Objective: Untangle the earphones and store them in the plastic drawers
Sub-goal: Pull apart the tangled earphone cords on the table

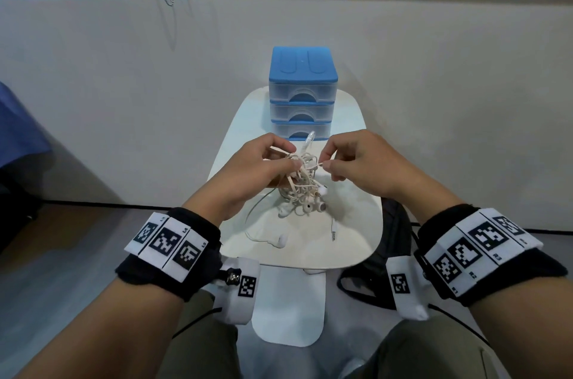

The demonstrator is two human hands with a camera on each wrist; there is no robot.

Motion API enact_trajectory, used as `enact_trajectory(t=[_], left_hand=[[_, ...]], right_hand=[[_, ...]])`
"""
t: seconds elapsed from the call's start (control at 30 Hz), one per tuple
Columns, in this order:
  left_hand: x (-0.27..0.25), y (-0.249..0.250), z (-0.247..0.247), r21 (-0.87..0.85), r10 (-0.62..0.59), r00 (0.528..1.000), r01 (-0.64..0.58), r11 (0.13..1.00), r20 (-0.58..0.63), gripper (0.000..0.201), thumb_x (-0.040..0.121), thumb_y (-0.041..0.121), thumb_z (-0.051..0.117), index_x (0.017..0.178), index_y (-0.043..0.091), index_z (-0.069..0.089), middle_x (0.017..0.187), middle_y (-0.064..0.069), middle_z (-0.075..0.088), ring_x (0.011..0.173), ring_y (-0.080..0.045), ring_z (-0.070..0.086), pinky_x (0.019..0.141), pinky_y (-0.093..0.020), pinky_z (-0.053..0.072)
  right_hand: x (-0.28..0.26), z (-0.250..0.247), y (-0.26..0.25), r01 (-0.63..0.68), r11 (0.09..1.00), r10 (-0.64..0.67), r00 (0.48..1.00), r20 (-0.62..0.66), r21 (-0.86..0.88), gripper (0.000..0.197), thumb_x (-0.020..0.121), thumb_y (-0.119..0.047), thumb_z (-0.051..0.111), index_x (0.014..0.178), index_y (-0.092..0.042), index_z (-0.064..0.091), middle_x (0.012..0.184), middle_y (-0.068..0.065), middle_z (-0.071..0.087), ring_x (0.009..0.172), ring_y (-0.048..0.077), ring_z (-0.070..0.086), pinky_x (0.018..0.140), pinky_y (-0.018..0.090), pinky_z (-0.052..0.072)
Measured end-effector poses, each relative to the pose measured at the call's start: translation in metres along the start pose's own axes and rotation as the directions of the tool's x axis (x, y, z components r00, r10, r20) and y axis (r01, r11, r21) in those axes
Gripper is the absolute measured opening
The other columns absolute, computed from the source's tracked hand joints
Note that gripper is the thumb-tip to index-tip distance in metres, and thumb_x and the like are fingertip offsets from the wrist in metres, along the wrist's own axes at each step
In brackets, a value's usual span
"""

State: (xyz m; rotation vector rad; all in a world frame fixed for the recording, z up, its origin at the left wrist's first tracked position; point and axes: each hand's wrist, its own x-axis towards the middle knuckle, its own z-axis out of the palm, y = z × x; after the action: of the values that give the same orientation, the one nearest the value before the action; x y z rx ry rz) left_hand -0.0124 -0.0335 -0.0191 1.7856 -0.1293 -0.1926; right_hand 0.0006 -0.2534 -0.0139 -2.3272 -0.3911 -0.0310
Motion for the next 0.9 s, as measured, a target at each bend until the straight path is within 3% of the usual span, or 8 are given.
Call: enact_trajectory(t=[0.1, 0.23, 0.43, 0.6, 0.7, 0.9], left_hand=[[0.002, 0.003, 0.002, -0.064, -0.02, 1.0, 0.02, 0.998, 0.0, 0.011, 0.101, 0.018, 0.063, 0.109, 0.011, 0.067, 0.11, -0.02, 0.069, 0.08, -0.026, 0.069, 0.091, -0.041, 0.062], [0.005, 0.003, 0.001, -0.002, 0.018, 0.999, -0.018, 1.0, -0.029, 0.017, 0.1, -0.003, 0.051, 0.097, 0.009, 0.064, 0.109, -0.02, 0.065, 0.082, -0.029, 0.074, 0.093, -0.046, 0.061], [0.0, 0.0, 0.005, 0.152, 0.081, 0.997, -0.081, 0.985, 0.003, 0.015, 0.09, -0.007, 0.069, 0.094, 0.007, 0.068, 0.108, -0.012, 0.072, 0.085, -0.038, 0.077, 0.094, -0.053, 0.059], [-0.001, -0.001, 0.005, 0.213, 0.101, 0.995, -0.097, 0.972, -0.007, 0.016, 0.083, -0.002, 0.077, 0.084, 0.012, 0.07, 0.101, -0.009, 0.075, 0.083, -0.034, 0.078, 0.094, -0.055, 0.058], [-0.001, 0.0, 0.006, 0.223, 0.098, 0.995, -0.095, 0.97, -0.001, 0.014, 0.084, -0.002, 0.077, 0.083, 0.012, 0.072, 0.099, -0.008, 0.077, 0.084, -0.032, 0.078, 0.095, -0.052, 0.058], [-0.002, 0.002, 0.008, 0.22, 0.068, 0.998, -0.069, 0.973, 0.014, 0.012, 0.083, 0.005, 0.079, 0.084, 0.017, 0.08, 0.094, -0.011, 0.079, 0.089, -0.032, 0.077, 0.097, -0.051, 0.058]], right_hand=[[0.0, -0.003, 0.001, 0.006, 0.999, -0.005, 1.0, -0.006, 0.051, 0.01, 0.09, -0.019, 0.076, 0.08, -0.022, 0.072, 0.06, -0.007, 0.067, 0.064, 0.013, 0.061, 0.062, 0.026, 0.045], [0.003, -0.002, 0.005, -0.03, 0.999, 0.029, 1.0, 0.009, 0.023, 0.012, 0.087, -0.014, 0.077, 0.077, -0.021, 0.073, 0.059, -0.009, 0.066, 0.062, 0.012, 0.059, 0.064, 0.028, 0.047], [0.003, 0.007, 0.006, -0.013, 0.999, 0.008, 0.996, 0.086, 0.051, 0.011, 0.086, -0.012, 0.079, 0.078, -0.02, 0.076, 0.066, -0.006, 0.07, 0.064, 0.009, 0.062, 0.07, 0.031, 0.052], [-0.001, 0.006, 0.009, -0.098, 0.977, 0.089, 0.994, 0.055, 0.188, 0.006, 0.088, -0.007, 0.076, 0.083, -0.005, 0.075, 0.066, -0.002, 0.068, 0.061, 0.012, 0.064, 0.057, 0.014, 0.045], [-0.004, 0.006, 0.009, -0.132, 0.952, 0.108, 0.989, 0.1, 0.276, 0.004, 0.09, -0.004, 0.074, 0.086, -0.003, 0.073, 0.068, 0.001, 0.067, 0.062, 0.011, 0.06, 0.059, 0.018, 0.045], [-0.005, 0.006, 0.013, -0.134, 0.959, 0.088, 0.978, 0.189, 0.249, 0.005, 0.089, -0.001, 0.071, 0.089, -0.005, 0.074, 0.069, -0.003, 0.065, 0.065, 0.007, 0.056, 0.064, 0.022, 0.043]])
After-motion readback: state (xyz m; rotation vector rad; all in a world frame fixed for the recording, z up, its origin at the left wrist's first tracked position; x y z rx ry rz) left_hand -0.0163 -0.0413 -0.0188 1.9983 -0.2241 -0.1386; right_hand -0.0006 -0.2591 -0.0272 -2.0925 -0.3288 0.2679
